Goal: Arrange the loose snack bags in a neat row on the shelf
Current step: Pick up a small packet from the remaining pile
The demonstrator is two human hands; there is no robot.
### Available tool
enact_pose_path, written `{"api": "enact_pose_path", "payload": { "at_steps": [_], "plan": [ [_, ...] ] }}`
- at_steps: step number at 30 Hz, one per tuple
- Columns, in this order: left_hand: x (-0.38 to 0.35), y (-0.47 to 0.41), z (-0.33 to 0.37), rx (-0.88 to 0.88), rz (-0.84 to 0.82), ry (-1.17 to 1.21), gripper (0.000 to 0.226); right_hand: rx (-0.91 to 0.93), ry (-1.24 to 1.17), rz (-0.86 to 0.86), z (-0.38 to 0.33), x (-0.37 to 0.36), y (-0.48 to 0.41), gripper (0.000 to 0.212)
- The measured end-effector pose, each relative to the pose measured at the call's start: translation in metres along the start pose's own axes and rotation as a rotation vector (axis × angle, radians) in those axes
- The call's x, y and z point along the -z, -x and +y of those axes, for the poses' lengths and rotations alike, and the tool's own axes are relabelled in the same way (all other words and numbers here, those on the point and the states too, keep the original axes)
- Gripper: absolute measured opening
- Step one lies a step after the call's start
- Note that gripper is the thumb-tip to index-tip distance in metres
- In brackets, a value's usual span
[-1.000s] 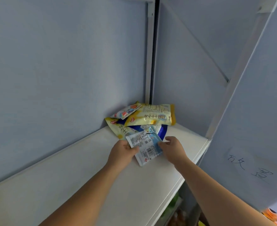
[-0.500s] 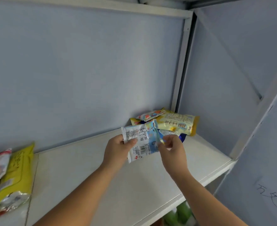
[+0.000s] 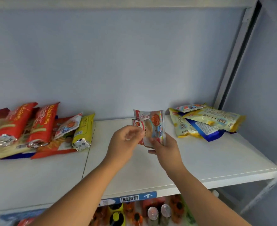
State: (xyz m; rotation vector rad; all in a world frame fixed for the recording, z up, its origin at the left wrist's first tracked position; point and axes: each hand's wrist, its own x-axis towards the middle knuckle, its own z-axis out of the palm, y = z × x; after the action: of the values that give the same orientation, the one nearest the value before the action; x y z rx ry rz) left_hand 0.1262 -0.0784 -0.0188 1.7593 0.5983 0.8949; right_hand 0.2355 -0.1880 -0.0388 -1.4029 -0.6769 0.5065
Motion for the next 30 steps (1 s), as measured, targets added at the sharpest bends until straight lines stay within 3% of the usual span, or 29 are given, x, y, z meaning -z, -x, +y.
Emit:
{"api": "enact_pose_path", "payload": {
  "at_steps": [4,6,9,13,18,24,30],
  "plan": [
    [0.031,0.005,-0.004,0.08,0.232,-0.145,0.034,-0.085,-0.132,-0.045,-0.008,-0.009,0.006,0.017],
    [0.047,0.006,-0.003,0.174,0.162,-0.043,0.043,-0.11,-0.187,-0.086,-0.011,-0.017,0.007,0.022],
    [0.07,0.014,0.007,0.267,-0.01,0.085,0.028,-0.128,-0.231,-0.15,-0.015,-0.035,0.012,0.024],
    [0.096,0.024,0.009,0.261,0.012,0.143,0.012,-0.13,-0.21,-0.162,-0.016,-0.061,0.017,0.022],
    [0.118,0.029,0.005,0.245,0.047,0.111,0.015,-0.103,-0.167,-0.172,-0.016,-0.082,0.026,0.021],
    [0.108,0.026,-0.002,0.226,-0.011,0.07,0.018,-0.101,-0.142,-0.086,-0.016,-0.071,0.037,0.017],
    [0.035,0.025,0.005,0.159,-0.233,-0.014,0.02,-0.145,-0.117,0.129,-0.007,0.002,0.063,0.02]
  ]
}}
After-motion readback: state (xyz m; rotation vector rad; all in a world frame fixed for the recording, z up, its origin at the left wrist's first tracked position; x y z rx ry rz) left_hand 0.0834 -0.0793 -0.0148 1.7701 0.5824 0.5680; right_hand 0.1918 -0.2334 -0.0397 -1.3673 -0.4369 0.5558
